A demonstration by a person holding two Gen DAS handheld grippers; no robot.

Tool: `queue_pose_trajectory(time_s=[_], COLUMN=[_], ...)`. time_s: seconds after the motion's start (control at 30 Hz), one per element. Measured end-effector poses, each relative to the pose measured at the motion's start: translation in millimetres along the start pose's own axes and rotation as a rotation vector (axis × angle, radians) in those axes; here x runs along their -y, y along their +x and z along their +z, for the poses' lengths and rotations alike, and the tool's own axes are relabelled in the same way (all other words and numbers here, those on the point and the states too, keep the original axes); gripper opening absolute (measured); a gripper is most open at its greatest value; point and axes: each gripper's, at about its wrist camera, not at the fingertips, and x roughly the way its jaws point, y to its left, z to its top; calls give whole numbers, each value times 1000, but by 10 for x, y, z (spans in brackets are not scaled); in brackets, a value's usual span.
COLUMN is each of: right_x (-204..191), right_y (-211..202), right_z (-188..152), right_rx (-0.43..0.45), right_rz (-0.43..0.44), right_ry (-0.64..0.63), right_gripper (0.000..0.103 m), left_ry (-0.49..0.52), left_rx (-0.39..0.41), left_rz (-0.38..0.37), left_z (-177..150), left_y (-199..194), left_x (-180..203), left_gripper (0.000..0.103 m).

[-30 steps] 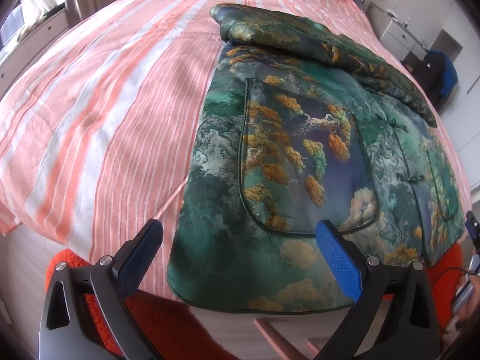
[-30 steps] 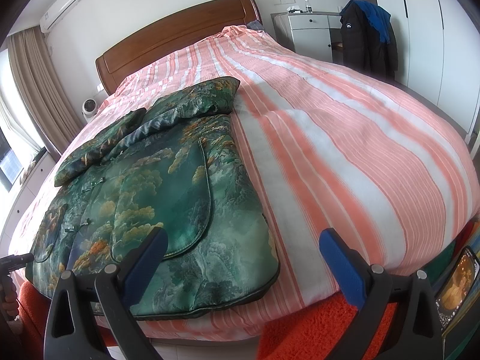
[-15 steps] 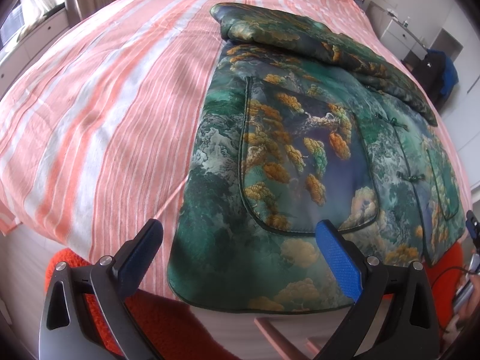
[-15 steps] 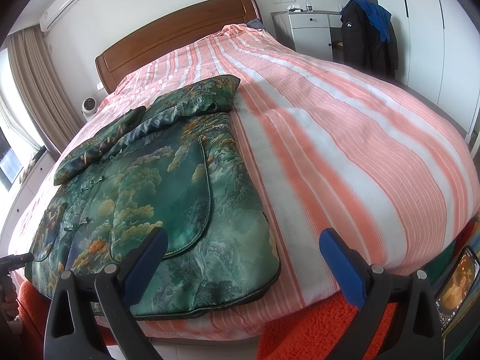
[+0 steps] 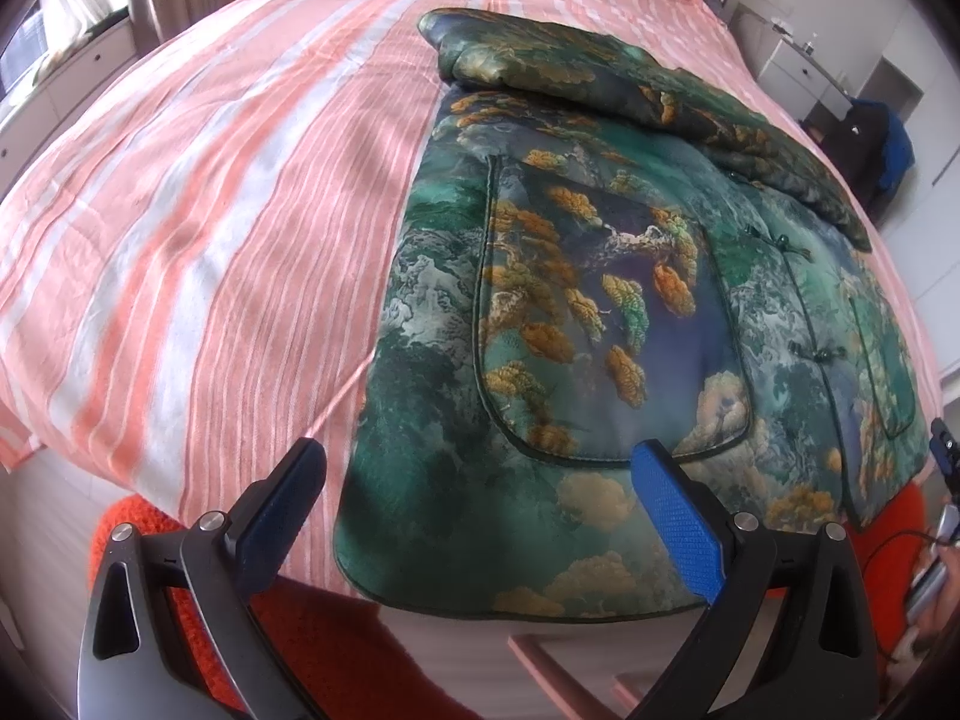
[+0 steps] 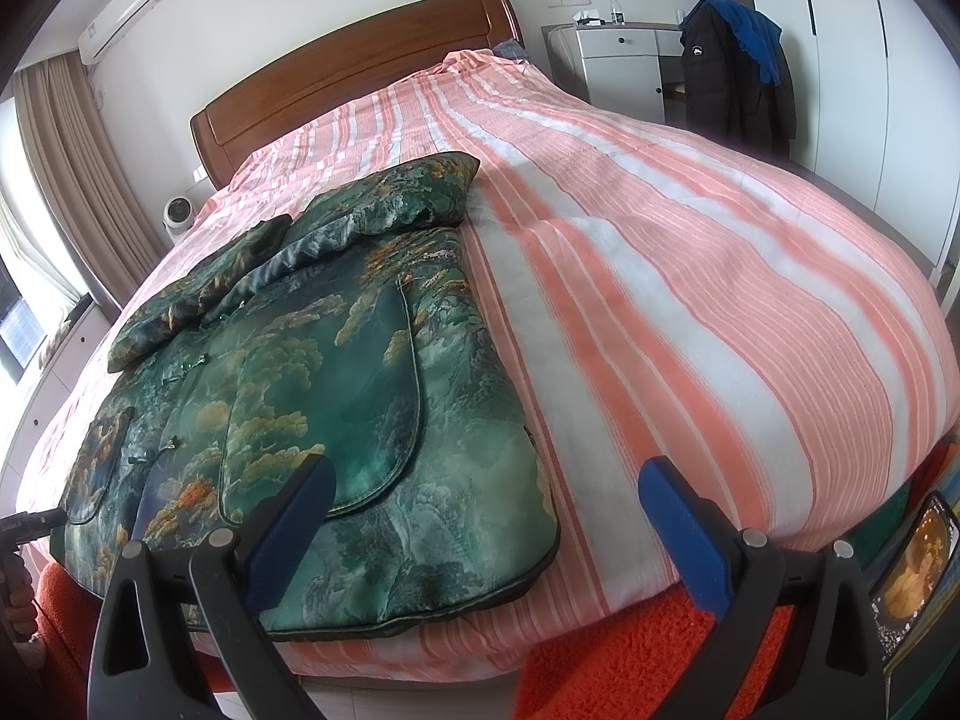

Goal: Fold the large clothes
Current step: 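Move both grippers down to the hem of the green jacket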

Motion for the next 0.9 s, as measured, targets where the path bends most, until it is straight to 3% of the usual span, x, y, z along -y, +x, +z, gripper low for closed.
queue_pose_trajectory(time_s=[0.67,0.83,0.9], right_x=[102,209,216], right_y=[-137,24,144], right_z=[140,281,307], right_rx=[22,-119,-204], right_rz=[12,82,118], right_ry=[-9,-49,-60], right_gripper=[100,100,100], left_ry=[-21,-12,4], left_rx=[-19,-61,-72], left_rz=[-25,-68,-54], left_z=[-9,-70,-84], left_y=[-24,63,104], left_x=[-84,-37,-3], left_gripper=[101,101,100])
